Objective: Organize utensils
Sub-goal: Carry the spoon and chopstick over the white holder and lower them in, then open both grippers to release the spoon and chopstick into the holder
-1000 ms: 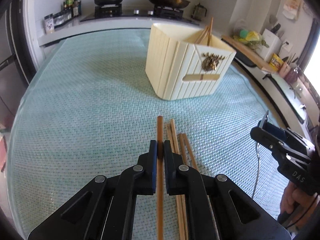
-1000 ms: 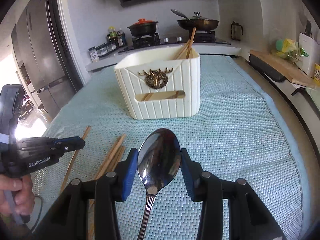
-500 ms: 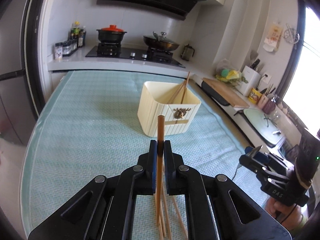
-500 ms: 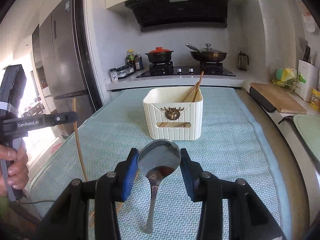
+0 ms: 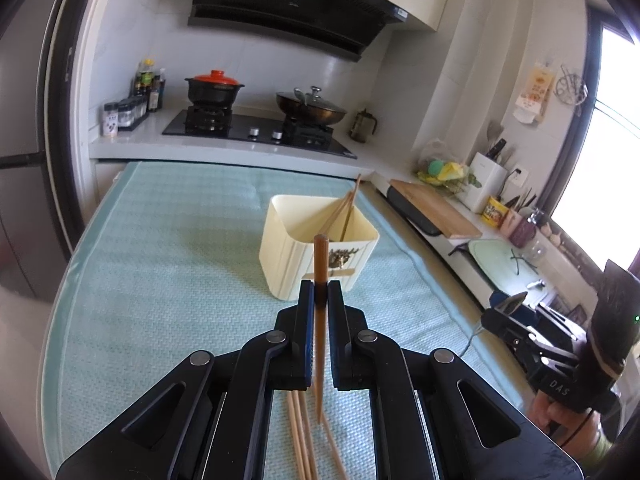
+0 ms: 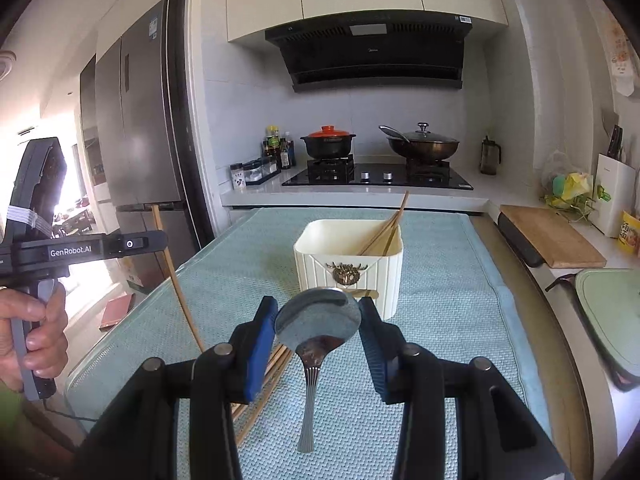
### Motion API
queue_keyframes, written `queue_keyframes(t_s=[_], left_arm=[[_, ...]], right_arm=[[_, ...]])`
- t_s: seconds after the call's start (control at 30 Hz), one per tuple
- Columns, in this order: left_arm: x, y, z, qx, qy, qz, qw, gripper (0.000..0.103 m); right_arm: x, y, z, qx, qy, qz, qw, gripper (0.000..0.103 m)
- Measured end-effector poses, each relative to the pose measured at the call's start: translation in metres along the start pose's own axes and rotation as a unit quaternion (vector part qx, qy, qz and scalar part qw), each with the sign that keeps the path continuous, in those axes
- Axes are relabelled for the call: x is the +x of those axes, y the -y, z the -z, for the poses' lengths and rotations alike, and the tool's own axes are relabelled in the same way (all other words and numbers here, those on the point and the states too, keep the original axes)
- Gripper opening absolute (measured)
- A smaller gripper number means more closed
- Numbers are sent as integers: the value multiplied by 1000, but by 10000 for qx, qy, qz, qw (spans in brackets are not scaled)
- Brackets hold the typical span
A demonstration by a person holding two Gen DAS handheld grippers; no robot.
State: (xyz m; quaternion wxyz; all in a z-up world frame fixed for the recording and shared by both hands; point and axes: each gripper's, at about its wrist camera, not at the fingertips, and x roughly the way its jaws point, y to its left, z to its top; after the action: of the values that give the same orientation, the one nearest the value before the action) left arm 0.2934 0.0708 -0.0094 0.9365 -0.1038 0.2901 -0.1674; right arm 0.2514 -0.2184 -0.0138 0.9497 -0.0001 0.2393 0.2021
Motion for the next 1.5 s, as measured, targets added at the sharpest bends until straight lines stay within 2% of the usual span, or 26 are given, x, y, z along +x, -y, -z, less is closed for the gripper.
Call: queue_keyframes(t_s=[0.3,0.53,0.7,0.9,1.03,1.23,1.37,1.43,1.47,1.5], left_arm=[[3,6,-31,60,92,54,9999,4],[7,15,-94,163,544,72,9984,4],[29,21,-140,278,789,-49,9965,4],[81,18,-160,378,761,-327,9958,4],[126,9,-155,358,486,-431,9972,4],[187,-13,-135,155,-194,-537,9983,4],[214,-20,-120,129,-580,-598,9964,5],[223,-19,-117,179,-706,-638,9953,6],[225,-19,-117,185,-742,-683,9947,8],[225,-18,-117,178,-764,-685,9946,15]], right_arm=[[6,9,-36,-51,93,-163,9998,42],[20,17,-99,-240,489,-175,9984,42],[48,27,-148,-258,731,-16,9970,42],[101,42,-177,-219,835,109,9962,42],[150,49,-167,-212,550,130,9982,42],[220,74,-126,264,-500,46,9984,42],[247,87,-107,503,-944,105,9942,42],[253,91,-104,553,-1016,133,9932,43],[255,92,-105,539,-1027,160,9931,45],[256,93,-108,523,-1031,204,9931,54]])
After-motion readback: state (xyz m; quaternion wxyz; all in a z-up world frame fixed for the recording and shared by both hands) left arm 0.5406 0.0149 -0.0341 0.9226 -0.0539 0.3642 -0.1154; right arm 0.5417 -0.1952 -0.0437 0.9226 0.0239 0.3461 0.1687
